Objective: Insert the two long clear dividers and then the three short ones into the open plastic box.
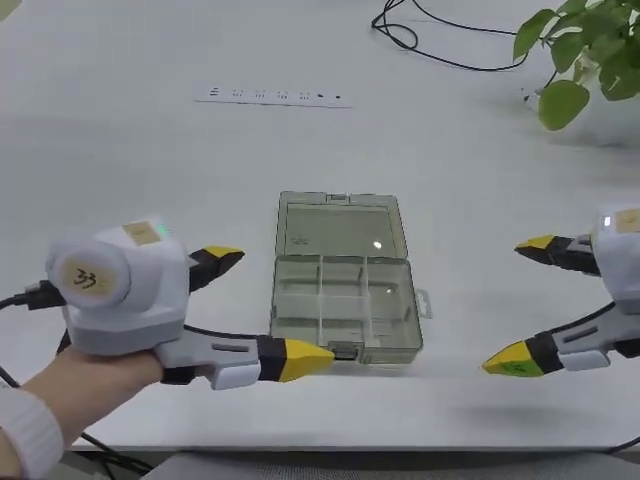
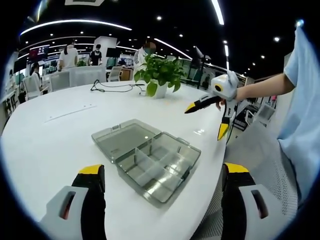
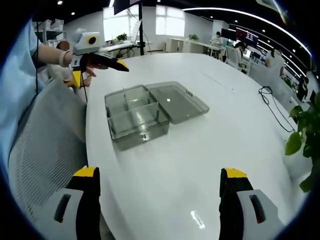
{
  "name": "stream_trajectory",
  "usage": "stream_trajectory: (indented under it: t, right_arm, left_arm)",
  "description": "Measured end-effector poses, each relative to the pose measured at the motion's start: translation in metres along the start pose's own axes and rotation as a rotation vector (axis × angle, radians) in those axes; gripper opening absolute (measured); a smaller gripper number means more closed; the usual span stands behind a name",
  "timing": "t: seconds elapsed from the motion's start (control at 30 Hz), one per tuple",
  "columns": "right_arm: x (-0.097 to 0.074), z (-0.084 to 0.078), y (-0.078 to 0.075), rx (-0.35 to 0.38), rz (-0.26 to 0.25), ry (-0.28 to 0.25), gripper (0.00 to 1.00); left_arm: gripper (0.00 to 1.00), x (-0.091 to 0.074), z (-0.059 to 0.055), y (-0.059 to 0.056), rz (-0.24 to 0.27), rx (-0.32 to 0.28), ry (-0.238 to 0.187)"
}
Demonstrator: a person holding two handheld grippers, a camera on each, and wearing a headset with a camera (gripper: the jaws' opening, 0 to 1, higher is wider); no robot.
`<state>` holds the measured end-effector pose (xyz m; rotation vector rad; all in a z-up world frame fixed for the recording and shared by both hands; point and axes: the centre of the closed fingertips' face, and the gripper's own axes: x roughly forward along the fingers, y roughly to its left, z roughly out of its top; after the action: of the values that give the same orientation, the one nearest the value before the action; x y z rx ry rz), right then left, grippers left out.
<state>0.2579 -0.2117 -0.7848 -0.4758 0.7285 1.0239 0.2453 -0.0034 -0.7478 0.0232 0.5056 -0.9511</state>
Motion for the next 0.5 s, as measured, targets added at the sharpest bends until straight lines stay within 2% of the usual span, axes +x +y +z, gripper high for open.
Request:
stream_trajectory:
  t: [0.2, 0.33, 0.5]
  right_arm:
    - [-0.01, -0.021, -0.007, 0.018, -0.01, 0.038, 1.0]
    - [-0.018, -0.046, -0.011, 0.001, 0.003, 0.117, 0.99]
    - [-0.021, -0.061, -0.016, -0.014, 0.016, 0.167, 0.96]
  left_arm:
    - [1.0, 0.002, 0.0, -0.002, -0.006, -0.001, 0.003]
    - [1.0, 0.002, 0.0, -0.001, -0.007, 0.004, 0.006]
    - [1.0, 0.001, 0.0, -0.001, 0.002, -0.002, 0.0]
